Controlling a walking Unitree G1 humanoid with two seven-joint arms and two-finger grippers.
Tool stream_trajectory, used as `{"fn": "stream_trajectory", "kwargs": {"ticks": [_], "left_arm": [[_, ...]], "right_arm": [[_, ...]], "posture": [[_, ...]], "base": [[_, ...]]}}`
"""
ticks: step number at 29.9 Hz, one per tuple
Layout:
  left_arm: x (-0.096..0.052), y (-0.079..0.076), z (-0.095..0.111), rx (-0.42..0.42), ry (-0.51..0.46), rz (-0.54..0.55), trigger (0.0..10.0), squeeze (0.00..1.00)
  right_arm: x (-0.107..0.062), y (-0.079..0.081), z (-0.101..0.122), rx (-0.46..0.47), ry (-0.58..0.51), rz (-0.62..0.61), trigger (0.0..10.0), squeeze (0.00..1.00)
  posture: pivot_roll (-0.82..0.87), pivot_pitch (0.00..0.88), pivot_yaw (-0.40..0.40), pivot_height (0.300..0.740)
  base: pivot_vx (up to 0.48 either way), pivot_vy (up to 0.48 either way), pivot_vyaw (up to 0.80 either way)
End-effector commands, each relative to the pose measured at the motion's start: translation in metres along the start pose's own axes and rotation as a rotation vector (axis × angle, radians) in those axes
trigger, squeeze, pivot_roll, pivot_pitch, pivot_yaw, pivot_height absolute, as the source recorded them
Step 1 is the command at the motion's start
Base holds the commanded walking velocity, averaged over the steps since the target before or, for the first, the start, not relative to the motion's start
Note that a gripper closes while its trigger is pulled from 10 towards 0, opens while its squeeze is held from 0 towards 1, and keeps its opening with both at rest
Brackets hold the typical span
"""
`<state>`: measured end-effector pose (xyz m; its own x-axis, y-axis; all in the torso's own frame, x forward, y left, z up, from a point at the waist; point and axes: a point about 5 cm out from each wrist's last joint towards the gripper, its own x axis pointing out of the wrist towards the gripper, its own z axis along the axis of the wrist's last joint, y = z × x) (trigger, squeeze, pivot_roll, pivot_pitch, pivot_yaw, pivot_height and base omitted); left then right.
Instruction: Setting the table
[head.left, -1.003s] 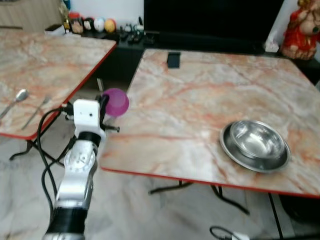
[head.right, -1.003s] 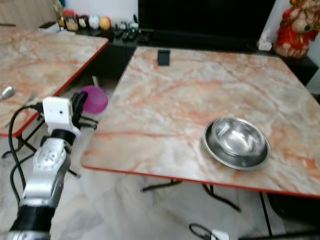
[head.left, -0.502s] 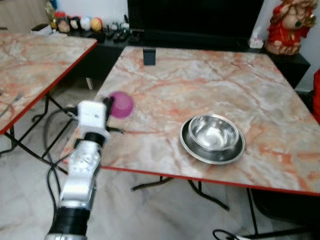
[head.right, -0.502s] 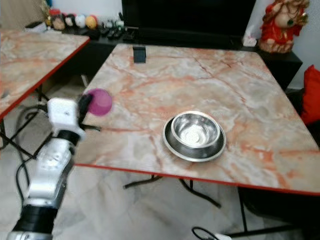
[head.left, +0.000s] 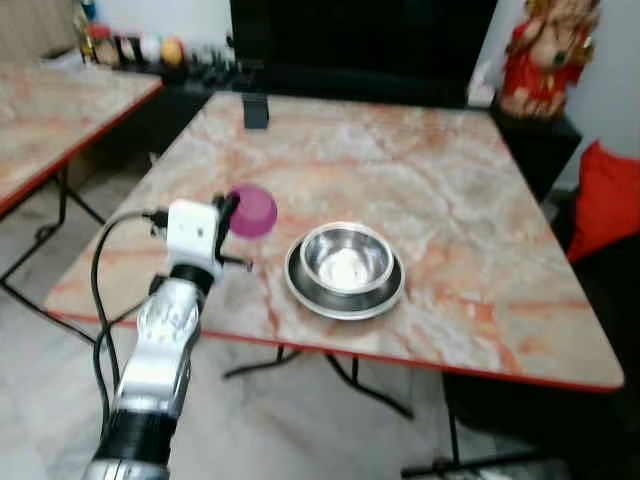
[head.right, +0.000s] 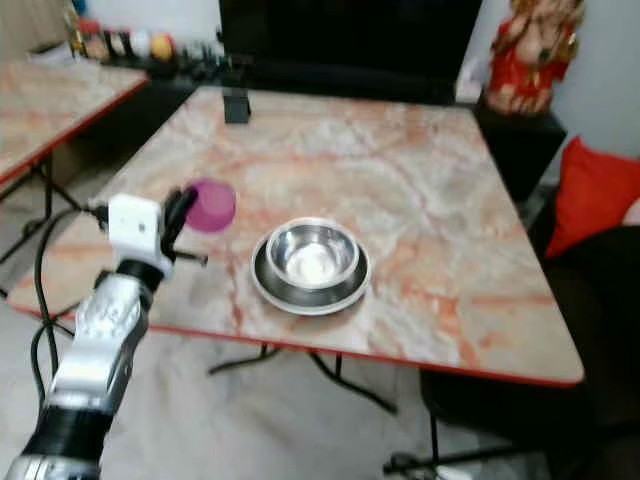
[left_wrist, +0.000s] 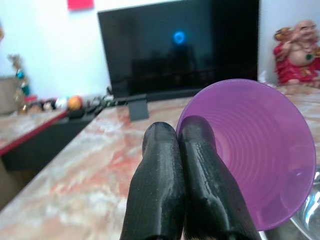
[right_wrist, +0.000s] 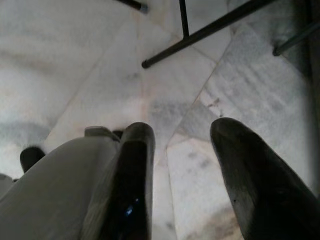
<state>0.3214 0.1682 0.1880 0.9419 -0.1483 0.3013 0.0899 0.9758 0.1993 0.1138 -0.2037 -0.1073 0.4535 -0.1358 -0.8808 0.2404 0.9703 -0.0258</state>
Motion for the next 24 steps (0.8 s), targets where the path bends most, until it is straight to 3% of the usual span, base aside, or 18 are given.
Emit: {"fn": "stream_trajectory", "kwargs": {"ticks": [1,19,24], "left_arm": [[0.001,0.003,0.001,-0.023,-0.001,-0.003,10.0,0.00],[0.004,0.006,0.001,-0.089,0.013,0.005,10.0,0.00],[0.007,0.017,0.004,-0.139,0.014,0.043,10.0,0.00]], "right_arm": [[0.000,0.001,0.000,0.000,-0.003,0.002,10.0,0.00],[0.000,0.001,0.001,0.008,-0.005,-0.001,10.0,0.00],[0.000,0.001,0.001,-0.014,0.002,0.002,10.0,0.00]], "posture": [[0.14,0.000,-0.062,0.711],[0.14,0.000,-0.066,0.711],[0.14,0.000,-0.066,0.711]], "base": [[0.000,0.000,0.00],[0.000,0.000,0.00],[0.000,0.000,-0.49]]}}
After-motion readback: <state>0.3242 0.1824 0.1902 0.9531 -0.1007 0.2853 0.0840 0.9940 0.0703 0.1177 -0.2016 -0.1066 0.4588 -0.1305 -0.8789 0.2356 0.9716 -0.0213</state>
